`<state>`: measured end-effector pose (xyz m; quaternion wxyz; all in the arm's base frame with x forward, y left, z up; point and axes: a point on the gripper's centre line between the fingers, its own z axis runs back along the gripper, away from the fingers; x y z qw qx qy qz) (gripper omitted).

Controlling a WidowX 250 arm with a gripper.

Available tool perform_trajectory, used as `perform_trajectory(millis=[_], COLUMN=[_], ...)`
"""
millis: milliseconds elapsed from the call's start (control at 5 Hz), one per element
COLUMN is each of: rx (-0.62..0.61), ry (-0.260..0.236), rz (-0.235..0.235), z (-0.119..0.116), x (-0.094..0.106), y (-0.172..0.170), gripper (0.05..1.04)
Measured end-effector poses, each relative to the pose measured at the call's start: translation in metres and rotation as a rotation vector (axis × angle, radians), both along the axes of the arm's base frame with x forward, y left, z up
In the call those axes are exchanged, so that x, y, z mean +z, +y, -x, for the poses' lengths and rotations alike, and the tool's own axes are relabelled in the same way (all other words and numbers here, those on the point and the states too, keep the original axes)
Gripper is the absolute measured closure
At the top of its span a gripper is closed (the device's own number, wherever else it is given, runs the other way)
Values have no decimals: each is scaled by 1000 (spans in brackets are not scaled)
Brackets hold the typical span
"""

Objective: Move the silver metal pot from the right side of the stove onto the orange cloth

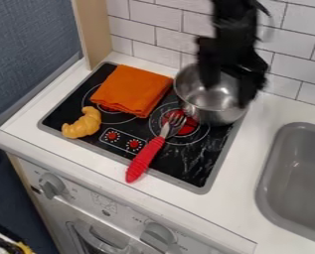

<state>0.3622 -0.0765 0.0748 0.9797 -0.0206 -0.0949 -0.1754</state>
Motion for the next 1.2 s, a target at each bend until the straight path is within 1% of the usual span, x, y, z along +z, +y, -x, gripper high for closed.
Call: perform_trajectory(millis=[200,400,600,800,1000,1200], rx=[-18,7,35,56,40,34], ry=[2,26,45,46,54,62], rz=[-12,-20,-25,-29,-48,-53], z=[-21,-28,-29,-29,-25,-21], x=[-18,-35,-45,-51,-55,-55], y=[-20,-19,-14,-10,-13,-13], gripper=[84,137,429,732,907,972])
